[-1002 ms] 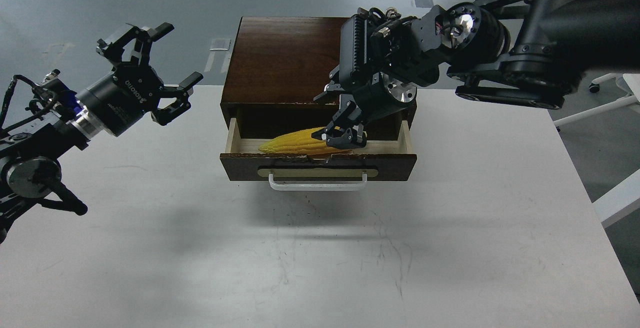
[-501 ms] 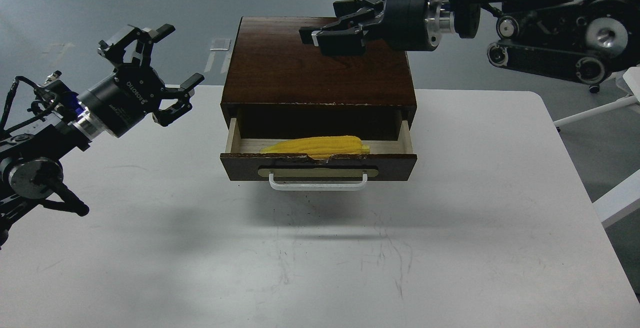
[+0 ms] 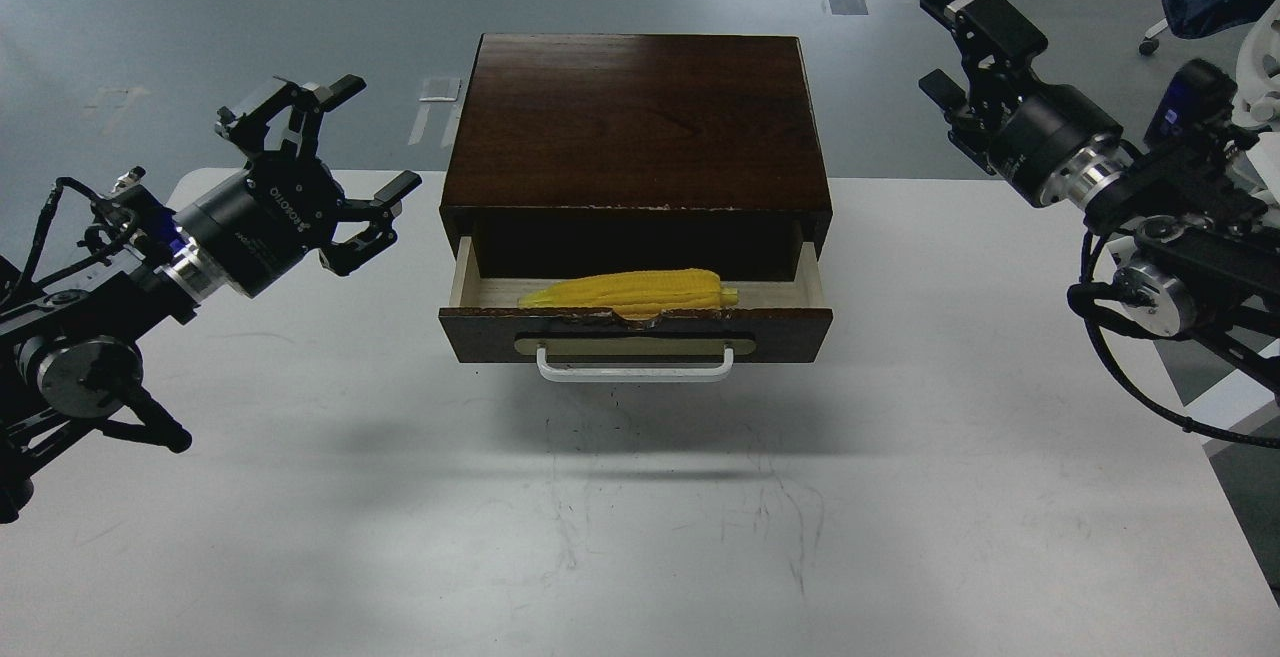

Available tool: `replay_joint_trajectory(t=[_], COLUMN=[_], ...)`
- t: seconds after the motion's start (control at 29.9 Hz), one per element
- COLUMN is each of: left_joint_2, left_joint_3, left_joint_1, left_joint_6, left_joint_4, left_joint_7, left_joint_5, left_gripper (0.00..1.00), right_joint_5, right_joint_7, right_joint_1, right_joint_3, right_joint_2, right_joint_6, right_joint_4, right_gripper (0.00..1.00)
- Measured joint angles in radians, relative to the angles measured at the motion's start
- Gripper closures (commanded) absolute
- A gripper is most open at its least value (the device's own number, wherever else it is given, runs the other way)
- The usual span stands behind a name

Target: Put corn in drawer with both arms

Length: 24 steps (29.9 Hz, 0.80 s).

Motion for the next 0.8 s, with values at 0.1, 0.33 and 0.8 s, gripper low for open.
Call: replay_joint_trajectory(t=[0.1,0.33,0.8], left_joint_2=[-0.007,-0.012,-0.012], left_joint_3=[-0.001,-0.001,-0.018], left_joint_1=[0.002,0.007,0.019], left_joint_6=[0.0,0.0,0.0], left_joint_4=[0.001,0.002,0.002], left_joint_7=[0.0,0.0,0.0], left_joint_5=[0.0,0.0,0.0], left_gripper=[0.02,0.02,0.02], right_joint_5=[0.098,0.312,0.332], right_joint_7=[0.0,0.0,0.0], right_joint_1=[-0.069,-0.146,-0.181], right_joint_3=[0.029,0.038,0.045], right_joint_2=[0.002,0.004,0.073], right_joint_6=[0.028,0.22,0.282], right_joint_4=[-0.033,-0.056,-0.057], right_gripper=[0.0,0.0,0.0])
